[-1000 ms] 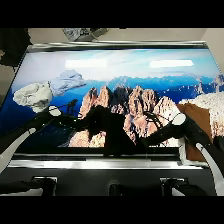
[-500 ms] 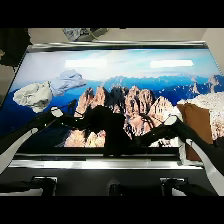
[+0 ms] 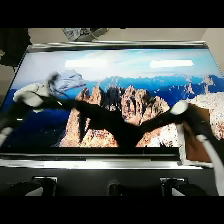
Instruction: Fold the shirts.
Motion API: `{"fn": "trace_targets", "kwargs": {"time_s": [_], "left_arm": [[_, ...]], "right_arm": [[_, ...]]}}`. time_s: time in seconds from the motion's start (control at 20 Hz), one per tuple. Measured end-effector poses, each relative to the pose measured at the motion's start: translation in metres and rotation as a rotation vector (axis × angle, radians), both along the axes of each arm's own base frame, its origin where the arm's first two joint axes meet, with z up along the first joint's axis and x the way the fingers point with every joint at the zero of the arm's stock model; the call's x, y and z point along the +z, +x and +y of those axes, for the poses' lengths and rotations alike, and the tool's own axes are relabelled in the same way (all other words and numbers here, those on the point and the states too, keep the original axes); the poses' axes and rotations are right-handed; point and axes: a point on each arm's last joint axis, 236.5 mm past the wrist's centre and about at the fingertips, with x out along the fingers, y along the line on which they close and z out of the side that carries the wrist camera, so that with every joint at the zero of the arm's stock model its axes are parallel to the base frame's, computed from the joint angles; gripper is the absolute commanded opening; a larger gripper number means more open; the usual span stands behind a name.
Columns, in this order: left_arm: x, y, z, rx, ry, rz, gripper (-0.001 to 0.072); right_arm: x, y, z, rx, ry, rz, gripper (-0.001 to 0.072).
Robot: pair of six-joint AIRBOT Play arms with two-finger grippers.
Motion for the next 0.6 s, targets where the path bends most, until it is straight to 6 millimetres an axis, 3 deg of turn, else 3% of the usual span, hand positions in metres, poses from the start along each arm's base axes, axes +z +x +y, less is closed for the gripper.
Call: {"fn": "trace_targets", "kwargs": {"time_s": [0.1,0.15,0.25,0.35,0.45,0.6], "left_arm": [[0.098,0.017,0.041,0.102,0.018,-0.226,0.0026],[0.15,0.015,0.062,0.158,0.021,-0.339,0.0026],[0.247,-0.006,0.096,0.261,0.011,-0.565,0.0026],[0.322,-0.042,0.112,0.331,-0.017,-0.752,0.0026],[0.376,-0.081,0.12,0.378,-0.051,-0.902,0.0026],[0.421,-0.127,0.124,0.412,-0.087,-1.04,0.0026]], "right_arm": [[0.083,0.042,-0.051,-0.094,-0.103,-0.27,0.0044],[0.131,0.054,-0.079,-0.154,-0.161,-0.408,0.0044],[0.221,0.055,-0.12,-0.265,-0.249,-0.656,0.0044],[0.29,0.036,-0.139,-0.334,-0.297,-0.839,0.0044],[0.334,0.012,-0.149,-0.381,-0.334,-0.963,0.0044],[0.378,-0.017,-0.153,-0.424,-0.36,-1.1,0.0044]]}}
